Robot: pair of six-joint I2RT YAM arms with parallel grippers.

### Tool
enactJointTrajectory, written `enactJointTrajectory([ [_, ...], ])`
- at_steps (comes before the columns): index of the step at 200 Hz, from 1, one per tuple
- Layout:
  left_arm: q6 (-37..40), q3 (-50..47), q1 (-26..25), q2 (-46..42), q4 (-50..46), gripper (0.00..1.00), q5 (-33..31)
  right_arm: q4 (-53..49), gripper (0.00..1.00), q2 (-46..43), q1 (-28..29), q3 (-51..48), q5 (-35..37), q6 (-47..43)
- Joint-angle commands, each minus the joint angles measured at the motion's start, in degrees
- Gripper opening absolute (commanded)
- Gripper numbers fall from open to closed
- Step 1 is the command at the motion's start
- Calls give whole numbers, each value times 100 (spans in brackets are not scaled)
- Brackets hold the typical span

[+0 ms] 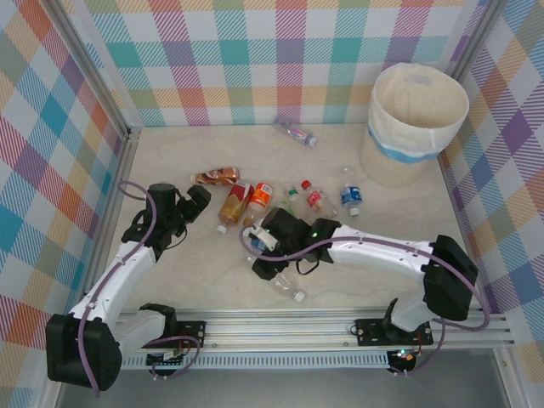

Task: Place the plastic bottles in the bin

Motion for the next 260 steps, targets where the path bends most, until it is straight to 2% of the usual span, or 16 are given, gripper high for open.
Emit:
enactJointTrajectory([
  [1, -3, -39, 141, 17, -44, 100, 136, 264, 78, 326, 245, -12, 484, 68],
  [21, -1, -73, 168, 30, -42, 100, 193, 267, 77, 612, 369, 70, 630, 148],
  [45, 7, -108, 205, 90, -46, 100, 346, 197, 76, 909, 504, 172, 1181, 256],
  [110, 55, -164, 277, 176, -341, 100, 651, 365, 75, 1546, 647, 278, 1432, 291],
  [158, 194, -158, 386, 120, -474, 100, 741, 249, 69, 1998, 644, 495, 1615, 139],
  [168, 215, -156, 410, 135, -457, 100, 771, 264, 62, 2027, 641, 523, 1718, 187],
  [212, 233, -83, 503, 254, -360, 100, 827, 363, 50, 1854, 656, 514, 1837, 103],
  [260, 131, 21, 510, 251, -298, 100, 530, 878, 49, 808, 647, 97, 1737, -432],
])
